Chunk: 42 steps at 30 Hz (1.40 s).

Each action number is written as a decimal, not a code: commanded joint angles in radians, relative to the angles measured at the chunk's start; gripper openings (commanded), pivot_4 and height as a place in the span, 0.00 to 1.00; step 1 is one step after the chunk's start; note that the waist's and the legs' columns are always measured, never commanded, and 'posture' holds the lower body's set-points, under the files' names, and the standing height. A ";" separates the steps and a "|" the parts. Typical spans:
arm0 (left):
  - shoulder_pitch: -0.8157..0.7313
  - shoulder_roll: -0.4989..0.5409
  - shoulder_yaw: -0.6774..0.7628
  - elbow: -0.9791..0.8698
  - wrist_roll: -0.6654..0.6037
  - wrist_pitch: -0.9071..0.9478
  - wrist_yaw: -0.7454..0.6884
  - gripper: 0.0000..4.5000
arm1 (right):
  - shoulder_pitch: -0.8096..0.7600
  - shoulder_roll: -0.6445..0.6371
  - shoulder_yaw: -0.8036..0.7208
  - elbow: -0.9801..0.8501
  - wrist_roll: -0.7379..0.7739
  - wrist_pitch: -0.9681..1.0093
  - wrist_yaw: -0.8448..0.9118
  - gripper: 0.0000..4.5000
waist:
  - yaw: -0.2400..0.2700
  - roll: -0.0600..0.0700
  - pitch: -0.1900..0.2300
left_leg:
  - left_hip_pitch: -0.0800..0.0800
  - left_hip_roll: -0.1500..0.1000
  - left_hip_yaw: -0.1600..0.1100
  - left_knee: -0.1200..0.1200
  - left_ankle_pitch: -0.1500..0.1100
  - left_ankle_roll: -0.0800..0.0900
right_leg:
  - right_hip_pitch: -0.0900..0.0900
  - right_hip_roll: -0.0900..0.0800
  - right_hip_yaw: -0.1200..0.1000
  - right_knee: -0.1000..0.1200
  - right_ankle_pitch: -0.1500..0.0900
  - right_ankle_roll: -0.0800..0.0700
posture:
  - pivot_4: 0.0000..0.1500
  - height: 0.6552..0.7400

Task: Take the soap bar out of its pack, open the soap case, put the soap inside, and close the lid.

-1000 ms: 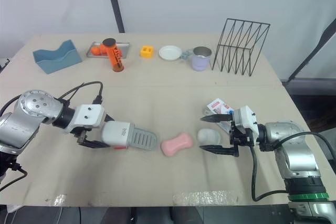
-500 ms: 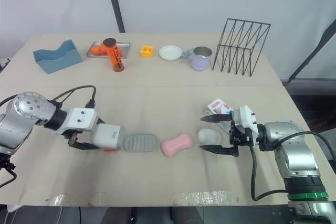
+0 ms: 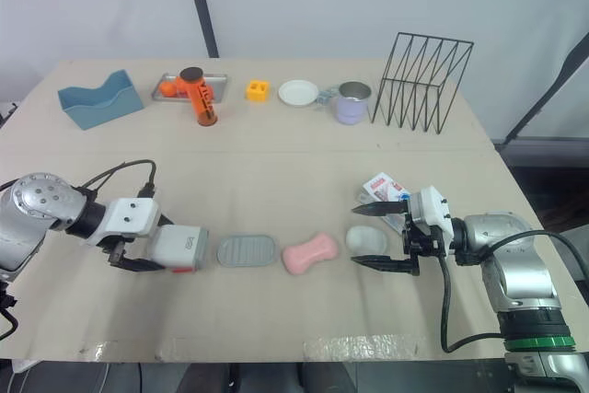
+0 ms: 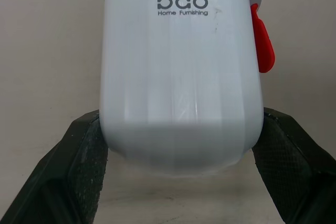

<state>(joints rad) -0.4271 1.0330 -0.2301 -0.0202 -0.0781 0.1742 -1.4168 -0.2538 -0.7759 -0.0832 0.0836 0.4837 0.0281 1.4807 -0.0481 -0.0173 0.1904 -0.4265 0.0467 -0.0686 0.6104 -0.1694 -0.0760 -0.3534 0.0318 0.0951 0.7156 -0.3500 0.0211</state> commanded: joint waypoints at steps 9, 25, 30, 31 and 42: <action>0.007 -0.004 0.019 0.045 -0.008 -0.050 0.000 0.81 | -0.019 -0.012 -0.009 0.006 0.002 -0.020 0.019 0.99 | 0.000 0.000 0.000 | 0.000 0.000 0.000 0.000 0.000 0.000 | 0.000 0.000 0.000 0.000 0.000 0.000 | 1.00 1.00; -0.004 0.003 0.044 0.049 -0.053 -0.074 -0.041 1.00 | -0.026 -0.016 -0.006 0.010 -0.009 -0.022 0.038 1.00 | 0.000 0.000 0.000 | 0.000 0.000 0.000 0.000 0.000 0.000 | 0.000 0.000 0.000 0.000 0.000 0.000 | 1.00 1.00; -0.006 0.011 0.093 0.015 -0.143 -0.051 -0.086 1.00 | -0.049 -0.039 0.020 -0.013 -0.030 -0.006 0.050 1.00 | 0.000 0.000 0.000 | 0.000 0.000 0.000 0.000 0.000 0.000 | 0.000 0.000 0.000 0.000 0.000 0.000 | 1.00 1.00; -0.005 0.013 0.103 0.011 -0.159 -0.047 -0.095 1.00 | -0.057 -0.045 0.029 -0.020 -0.036 0.001 0.048 1.00 | 0.000 0.000 0.000 | 0.000 0.000 0.000 0.000 0.000 0.000 | 0.000 0.000 0.000 0.000 0.000 0.000 | 1.00 1.00; 0.094 -0.102 0.230 -0.202 -0.396 0.021 -0.019 1.00 | -0.184 -0.086 0.165 -0.170 -0.110 0.091 0.039 1.00 | -0.002 0.001 0.001 | 0.000 0.000 0.000 0.000 0.000 0.000 | 0.000 0.000 0.000 0.000 0.000 0.000 | 1.00 1.00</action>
<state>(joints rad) -0.3630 0.9391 -0.0425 -0.1546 -0.4173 0.1818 -1.4602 -0.4135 -0.8434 0.0722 -0.0332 0.3797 0.1132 1.5046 -0.0499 -0.0163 0.1909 -0.4266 0.0472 -0.0682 0.6106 -0.1695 -0.0759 -0.3537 0.0313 0.0953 0.7158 -0.3500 0.0211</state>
